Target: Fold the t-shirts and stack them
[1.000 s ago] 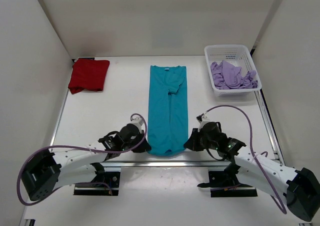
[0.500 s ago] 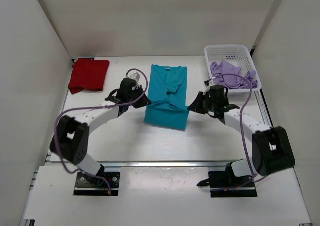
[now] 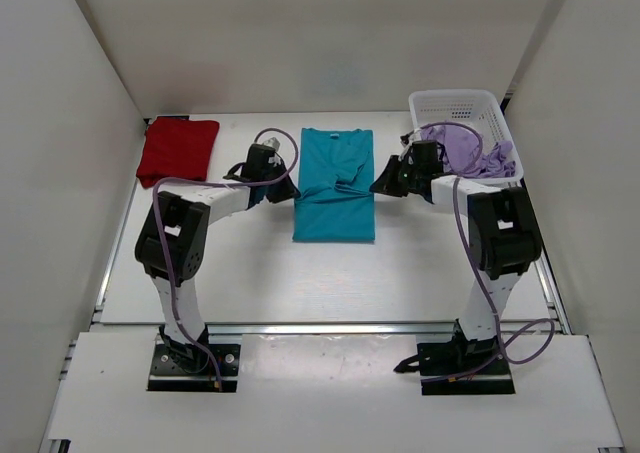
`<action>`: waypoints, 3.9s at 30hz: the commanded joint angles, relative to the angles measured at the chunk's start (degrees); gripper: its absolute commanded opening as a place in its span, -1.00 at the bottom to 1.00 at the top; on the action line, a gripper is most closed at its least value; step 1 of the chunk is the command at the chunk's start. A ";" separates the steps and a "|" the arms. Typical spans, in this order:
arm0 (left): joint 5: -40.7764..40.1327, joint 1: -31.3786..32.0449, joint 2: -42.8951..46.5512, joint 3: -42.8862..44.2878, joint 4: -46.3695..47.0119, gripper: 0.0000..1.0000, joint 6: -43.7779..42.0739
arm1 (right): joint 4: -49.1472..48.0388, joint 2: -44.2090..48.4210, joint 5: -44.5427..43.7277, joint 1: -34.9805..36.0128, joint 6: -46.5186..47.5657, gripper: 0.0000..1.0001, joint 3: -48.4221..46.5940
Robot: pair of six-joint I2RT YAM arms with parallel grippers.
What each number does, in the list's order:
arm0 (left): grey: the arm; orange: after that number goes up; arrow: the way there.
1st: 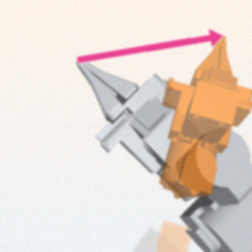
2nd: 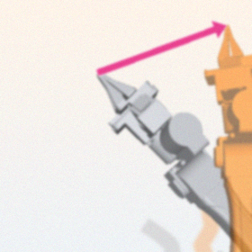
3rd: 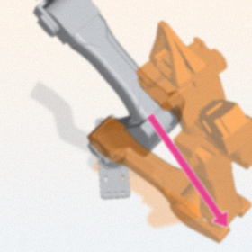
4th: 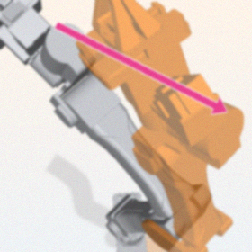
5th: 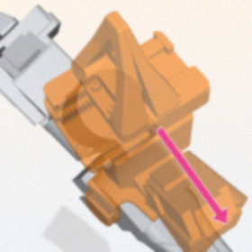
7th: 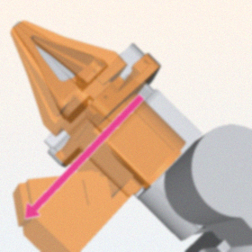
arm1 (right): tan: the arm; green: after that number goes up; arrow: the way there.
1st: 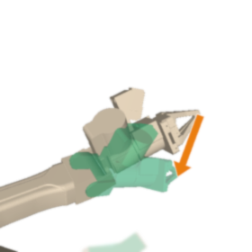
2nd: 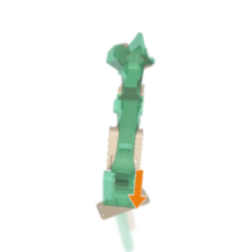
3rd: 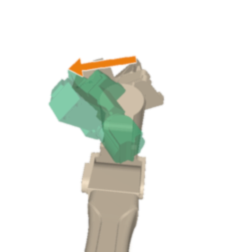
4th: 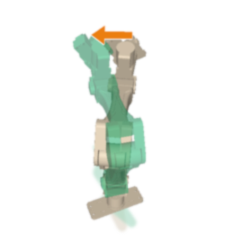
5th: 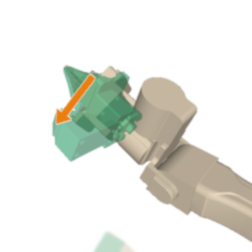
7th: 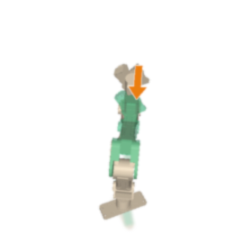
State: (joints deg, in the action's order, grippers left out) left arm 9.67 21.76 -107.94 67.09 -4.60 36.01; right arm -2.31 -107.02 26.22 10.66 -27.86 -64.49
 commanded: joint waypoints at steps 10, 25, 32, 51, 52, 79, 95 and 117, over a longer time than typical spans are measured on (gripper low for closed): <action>1.40 -2.95 6.77 -0.71 8.11 -0.06 2.31 | -2.35 3.56 -0.98 -1.52 1.22 -0.43 -4.16; -2.12 8.83 8.01 -18.39 17.78 -0.43 3.72 | -4.29 10.17 -6.88 7.98 2.98 -1.00 17.90; -2.12 11.55 14.15 -32.43 21.73 -0.43 5.99 | -4.55 14.99 -9.08 9.21 2.11 -1.00 29.41; -7.12 22.00 39.75 -43.10 17.69 -0.35 10.83 | -1.02 31.27 -10.49 20.54 1.75 -1.00 27.59; -8.17 22.62 38.69 -42.92 17.96 -0.36 11.18 | -2.08 28.13 -9.53 20.63 1.67 -1.00 26.70; -5.80 17.53 28.65 -44.50 15.86 -0.41 5.04 | -8.94 -3.54 -1.62 14.75 1.41 -1.00 -2.90; -5.27 16.81 35.87 -40.72 9.97 -0.33 4.25 | -15.45 21.41 -2.47 19.83 -1.94 -1.00 26.93; -9.50 18.93 33.59 -45.81 7.32 0.24 2.66 | -5.08 37.94 -8.91 17.82 -1.68 -0.28 44.80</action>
State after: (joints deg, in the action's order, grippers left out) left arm 0.93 39.46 -72.14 22.94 4.73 38.48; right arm -6.68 -67.99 16.45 28.10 -29.74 -19.07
